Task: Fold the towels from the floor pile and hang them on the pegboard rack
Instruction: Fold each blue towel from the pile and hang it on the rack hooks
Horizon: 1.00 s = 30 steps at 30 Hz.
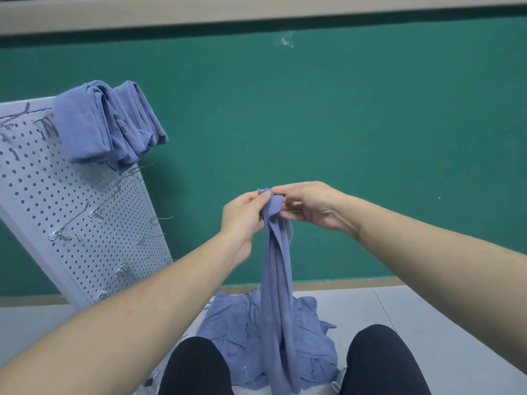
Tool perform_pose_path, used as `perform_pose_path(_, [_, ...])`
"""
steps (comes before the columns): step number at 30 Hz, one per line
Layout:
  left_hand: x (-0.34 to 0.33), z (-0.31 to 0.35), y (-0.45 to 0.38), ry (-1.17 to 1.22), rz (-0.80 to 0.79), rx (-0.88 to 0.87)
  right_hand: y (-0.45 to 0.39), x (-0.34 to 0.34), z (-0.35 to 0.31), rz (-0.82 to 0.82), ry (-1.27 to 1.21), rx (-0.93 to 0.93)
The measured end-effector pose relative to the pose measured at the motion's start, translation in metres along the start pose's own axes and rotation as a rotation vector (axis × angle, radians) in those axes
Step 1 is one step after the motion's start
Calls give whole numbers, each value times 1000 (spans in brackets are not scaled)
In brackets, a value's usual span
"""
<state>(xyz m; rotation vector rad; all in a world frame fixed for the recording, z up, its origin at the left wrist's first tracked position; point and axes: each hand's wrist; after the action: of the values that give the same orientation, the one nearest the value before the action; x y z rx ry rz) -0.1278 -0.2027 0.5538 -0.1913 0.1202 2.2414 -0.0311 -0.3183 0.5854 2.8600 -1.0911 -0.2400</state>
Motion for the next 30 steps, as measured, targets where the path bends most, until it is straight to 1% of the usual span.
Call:
perform_pose_path(2, [1, 0, 3, 58, -23, 27, 2, 4, 1, -47, 88, 42])
perform_pose_path(4, [0, 2, 5, 108, -39, 39, 3, 5, 3, -44, 205, 123])
perform_pose_path(6, [0, 2, 6, 144, -57, 44, 4, 3, 5, 40, 342, 222])
perform_pose_path(8, [-1, 3, 7, 164, -87, 47, 6, 2, 7, 114, 418, 306])
perform_pose_path(11, [1, 3, 8, 162, -116, 49, 10, 0, 7, 118, 461, 367])
perform_pose_path(15, [5, 3, 7, 159, -119, 50, 8, 4, 9, 188, 651, 469])
perform_pose_path(17, [5, 3, 8, 141, -120, 47, 5, 6, 14, 201, 705, 521])
perform_pose_path(19, [4, 2, 9, 104, -113, 36, 4, 5, 17, 206, 717, 548])
perform_pose_path(22, [2, 1, 10, 49, -104, 28, 7, 2, 16, 171, 692, 570])
perform_pose_path(26, [2, 2, 13, 39, -140, 33, 7, 2, 13, 143, 666, 483])
perform_pose_path(30, [2, 0, 16, 46, -186, 29, 11, 6, 12, 100, 511, 444])
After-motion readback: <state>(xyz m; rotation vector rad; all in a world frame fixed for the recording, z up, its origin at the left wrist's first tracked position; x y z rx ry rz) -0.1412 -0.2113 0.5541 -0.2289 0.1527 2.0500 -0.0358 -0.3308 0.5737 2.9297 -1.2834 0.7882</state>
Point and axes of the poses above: each hand's wrist, its own y-axis away from the middle knuckle, its own x-axis out of the back of the hand, z = x × y, and after that the axes turned 4 degrees about -y, right-handed
